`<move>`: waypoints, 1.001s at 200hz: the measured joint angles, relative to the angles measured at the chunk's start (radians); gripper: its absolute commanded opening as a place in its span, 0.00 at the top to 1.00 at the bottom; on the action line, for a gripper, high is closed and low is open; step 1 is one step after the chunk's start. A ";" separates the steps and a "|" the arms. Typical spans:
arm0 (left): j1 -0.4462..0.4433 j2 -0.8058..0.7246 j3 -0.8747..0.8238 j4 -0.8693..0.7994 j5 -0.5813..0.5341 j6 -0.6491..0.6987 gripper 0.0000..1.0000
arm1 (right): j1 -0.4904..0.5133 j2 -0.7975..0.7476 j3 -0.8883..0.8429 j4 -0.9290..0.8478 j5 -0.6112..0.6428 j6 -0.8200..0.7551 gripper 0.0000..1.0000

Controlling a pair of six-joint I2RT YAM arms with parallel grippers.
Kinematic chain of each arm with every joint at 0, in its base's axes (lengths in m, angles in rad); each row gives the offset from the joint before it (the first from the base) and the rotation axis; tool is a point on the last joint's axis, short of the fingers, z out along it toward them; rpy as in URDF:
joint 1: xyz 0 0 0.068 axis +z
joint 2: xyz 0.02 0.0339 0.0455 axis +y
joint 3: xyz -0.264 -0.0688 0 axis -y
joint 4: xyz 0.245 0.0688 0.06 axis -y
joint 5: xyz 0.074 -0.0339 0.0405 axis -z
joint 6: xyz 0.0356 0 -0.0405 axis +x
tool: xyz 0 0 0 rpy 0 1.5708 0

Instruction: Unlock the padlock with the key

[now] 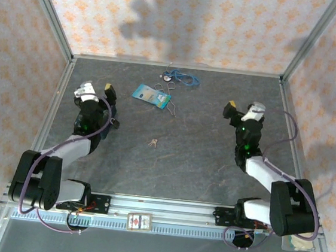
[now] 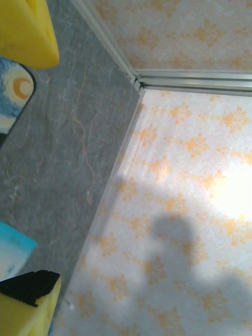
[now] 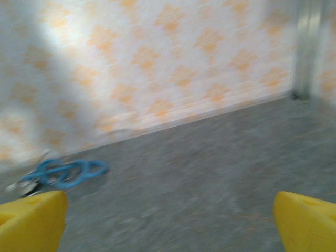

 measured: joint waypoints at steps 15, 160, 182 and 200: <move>0.000 -0.010 0.038 -0.103 0.033 -0.093 0.01 | 0.066 0.012 0.069 -0.110 -0.066 0.035 0.08; -0.019 -0.067 0.011 -0.400 0.232 -0.363 0.01 | 0.634 0.635 0.688 -0.758 -0.259 0.067 0.48; 0.000 -0.074 0.003 -0.401 0.233 -0.368 0.01 | 0.634 0.720 0.777 -0.801 -0.254 0.033 0.56; 0.012 -0.087 -0.006 -0.401 0.237 -0.372 0.01 | 0.637 0.777 0.837 -0.834 -0.253 -0.001 0.63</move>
